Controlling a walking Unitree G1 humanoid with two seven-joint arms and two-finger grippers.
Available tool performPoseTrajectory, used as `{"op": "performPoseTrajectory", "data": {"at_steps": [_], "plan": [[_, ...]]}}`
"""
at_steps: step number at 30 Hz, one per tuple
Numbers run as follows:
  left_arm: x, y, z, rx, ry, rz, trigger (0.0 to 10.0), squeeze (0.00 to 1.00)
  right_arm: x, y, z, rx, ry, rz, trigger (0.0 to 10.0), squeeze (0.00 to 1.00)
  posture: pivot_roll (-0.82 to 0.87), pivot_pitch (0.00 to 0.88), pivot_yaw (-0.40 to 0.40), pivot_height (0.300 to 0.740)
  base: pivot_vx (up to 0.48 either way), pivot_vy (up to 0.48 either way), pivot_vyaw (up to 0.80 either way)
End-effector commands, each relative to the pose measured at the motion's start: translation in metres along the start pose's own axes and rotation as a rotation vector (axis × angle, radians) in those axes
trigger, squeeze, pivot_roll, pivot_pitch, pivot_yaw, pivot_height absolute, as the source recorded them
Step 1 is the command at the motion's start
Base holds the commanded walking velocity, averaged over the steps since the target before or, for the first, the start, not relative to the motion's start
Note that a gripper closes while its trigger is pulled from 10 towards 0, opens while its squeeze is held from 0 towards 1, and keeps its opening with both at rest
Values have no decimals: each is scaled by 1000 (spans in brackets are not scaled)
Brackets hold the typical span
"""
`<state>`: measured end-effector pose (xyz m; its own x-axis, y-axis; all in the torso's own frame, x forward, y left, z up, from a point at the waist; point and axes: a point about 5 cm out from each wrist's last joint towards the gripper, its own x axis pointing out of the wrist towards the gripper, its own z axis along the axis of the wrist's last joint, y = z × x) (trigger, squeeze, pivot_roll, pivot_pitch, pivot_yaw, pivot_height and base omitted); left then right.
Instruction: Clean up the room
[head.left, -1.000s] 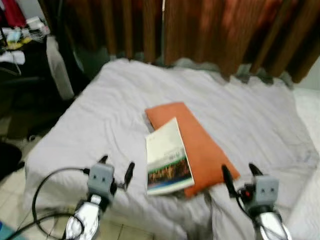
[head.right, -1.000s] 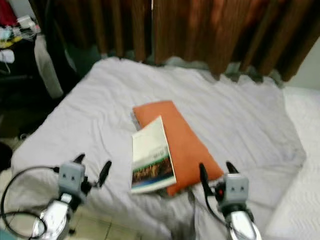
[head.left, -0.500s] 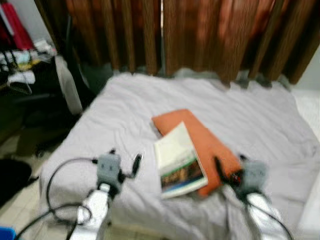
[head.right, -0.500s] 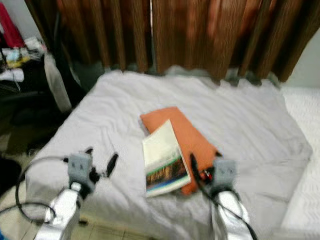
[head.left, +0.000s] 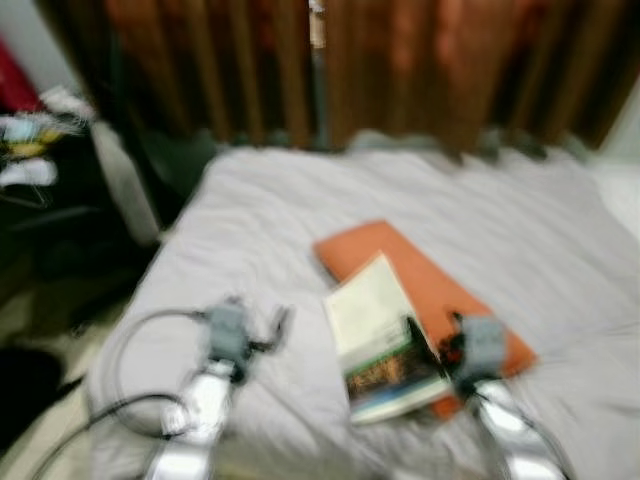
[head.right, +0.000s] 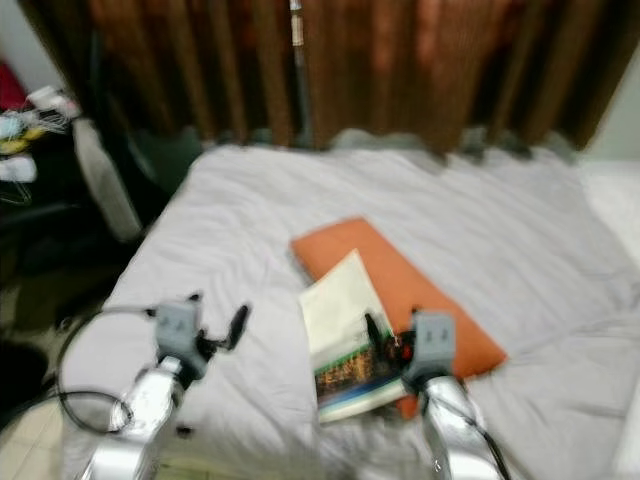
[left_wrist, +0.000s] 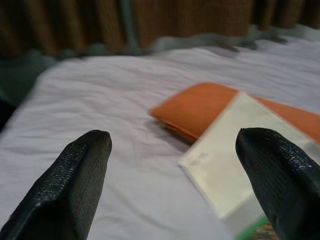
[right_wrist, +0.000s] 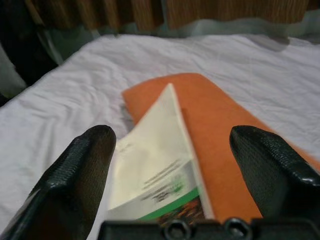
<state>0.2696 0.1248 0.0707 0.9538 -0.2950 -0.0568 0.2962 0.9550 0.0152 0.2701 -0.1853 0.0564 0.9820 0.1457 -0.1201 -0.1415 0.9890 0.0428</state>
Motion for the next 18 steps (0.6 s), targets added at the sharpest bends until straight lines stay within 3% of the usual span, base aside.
{"op": "performPoseTrajectory", "data": {"at_steps": [1, 6, 8, 9, 11, 14, 16, 18], "plan": [[-1, 11, 0, 32, 13, 26, 10000, 0, 3, 6, 2, 16, -8, 14, 10000, 0, -20, 72, 29, 740, 0, 0, 0], [-1, 11, -2, -12, -2, 29, 10000, 0, 1, 7, 2, 10, -2, 27, 10000, 0, -30, 70, 23, 740, 279, -386, 0], [-6, 14, -6, -40, -10, 63, 10000, 0, -5, 2, 2, -9, 11, 36, 10000, 0, -50, 91, -16, 740, 345, -330, 0], [-13, 8, -14, -51, 2, 61, 10000, 0, -16, -6, -2, -29, 45, 38, 10000, 0, -64, 106, -56, 740, 379, -285, 0], [-13, 2, -19, -63, 19, 63, 10000, 0, -20, -8, -3, -40, 66, 56, 10000, 0, -71, 118, -79, 740, 189, -142, 0], [-14, 0, -14, -14, 4, 57, 10000, 0, -7, -2, -8, 63, 114, 89, 10000, 0, -54, 192, -86, 740, 0, 0, 0], [-21, -4, -3, 121, -26, -89, 10000, 0, 20, 8, -15, 192, 194, 113, 10000, 0, -9, 303, -86, 740, 0, 0, 0], [-32, -2, -3, 160, 2, -165, 10000, 0, 35, 19, -11, 264, 211, 156, 10000, 0, 36, 411, -74, 740, 0, 0, 0]]}}
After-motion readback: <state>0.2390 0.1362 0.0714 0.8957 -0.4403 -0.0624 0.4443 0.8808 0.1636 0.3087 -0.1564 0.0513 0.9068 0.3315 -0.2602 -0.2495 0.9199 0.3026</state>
